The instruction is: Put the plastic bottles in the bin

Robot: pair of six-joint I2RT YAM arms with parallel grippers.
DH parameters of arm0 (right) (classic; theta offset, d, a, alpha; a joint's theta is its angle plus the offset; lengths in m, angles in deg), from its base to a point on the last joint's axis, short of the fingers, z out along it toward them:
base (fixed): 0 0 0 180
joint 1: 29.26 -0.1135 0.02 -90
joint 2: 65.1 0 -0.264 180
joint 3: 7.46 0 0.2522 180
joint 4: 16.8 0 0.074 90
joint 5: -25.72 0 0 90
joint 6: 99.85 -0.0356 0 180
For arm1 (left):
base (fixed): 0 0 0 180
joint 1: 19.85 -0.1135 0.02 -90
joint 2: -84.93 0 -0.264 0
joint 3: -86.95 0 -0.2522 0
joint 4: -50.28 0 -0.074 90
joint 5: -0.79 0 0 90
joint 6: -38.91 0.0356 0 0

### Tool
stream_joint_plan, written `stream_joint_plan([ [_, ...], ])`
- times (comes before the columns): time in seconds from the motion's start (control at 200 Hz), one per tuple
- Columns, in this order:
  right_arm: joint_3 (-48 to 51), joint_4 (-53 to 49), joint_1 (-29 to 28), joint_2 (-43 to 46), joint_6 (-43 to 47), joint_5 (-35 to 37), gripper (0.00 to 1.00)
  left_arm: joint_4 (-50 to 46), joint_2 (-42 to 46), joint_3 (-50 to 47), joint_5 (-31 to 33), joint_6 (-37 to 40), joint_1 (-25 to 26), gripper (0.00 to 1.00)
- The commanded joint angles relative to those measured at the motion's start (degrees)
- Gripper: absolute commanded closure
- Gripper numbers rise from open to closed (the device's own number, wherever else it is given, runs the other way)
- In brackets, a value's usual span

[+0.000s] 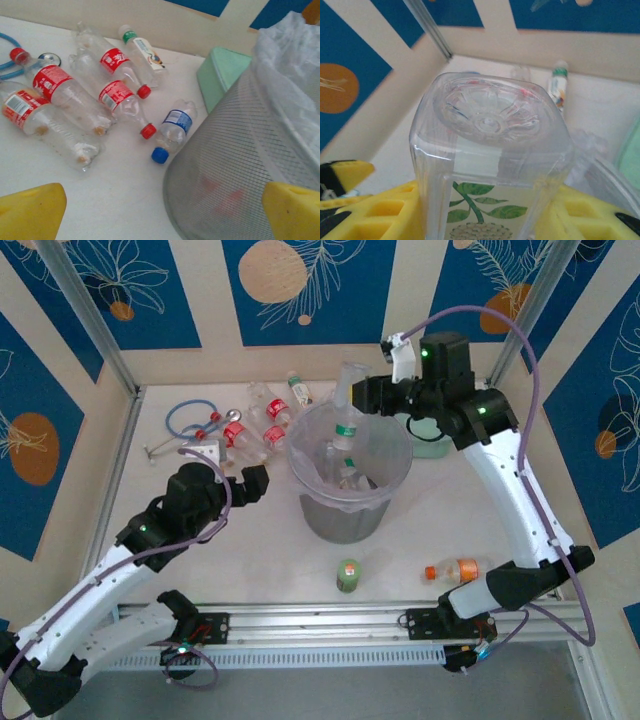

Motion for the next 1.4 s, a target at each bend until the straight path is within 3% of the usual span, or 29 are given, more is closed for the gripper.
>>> stream_joint_plan([
  [0.0,4.34,-1.81,-0.52,-0.59,0.82,4.49,1.00,-1.65,-1.60,1.70,2.94,-1.46,-0.46,0.00],
  [0.38,20.88,7.07,-2.46,-3.09,-7.84,-5.50,1.00,-3.58,-0.65,-0.43,5.71,-3.20,-1.45,0.00],
  [0.585,26.82,10.01,-4.99,-3.97,-11.14,-7.29,1.00,-1.96,-1.58,-1.04,3.94,-3.20,-3.14,0.00],
  [0.906,32.77,15.39,-6.86,-4.52,-15.53,-8.51,0.92,6.01,-6.18,-6.38,-7.63,-7.79,-10.17,0.00],
  [1.051,31.53,13.28,-6.64,-3.00,-14.55,-8.03,0.78,5.71,-6.14,-7.77,-8.37,-9.16,-12.64,0.00],
  [1.246,29.10,9.94,-6.96,0.85,-13.04,-6.11,0.41,8.71,-6.55,-10.95,-9.98,-13.32,-16.24,0.00],
  [1.396,27.35,8.06,-6.52,3.68,-11.92,-4.68,0.26,13.77,-8.14,-13.13,-12.12,-17.30,-19.40,0.00],
])
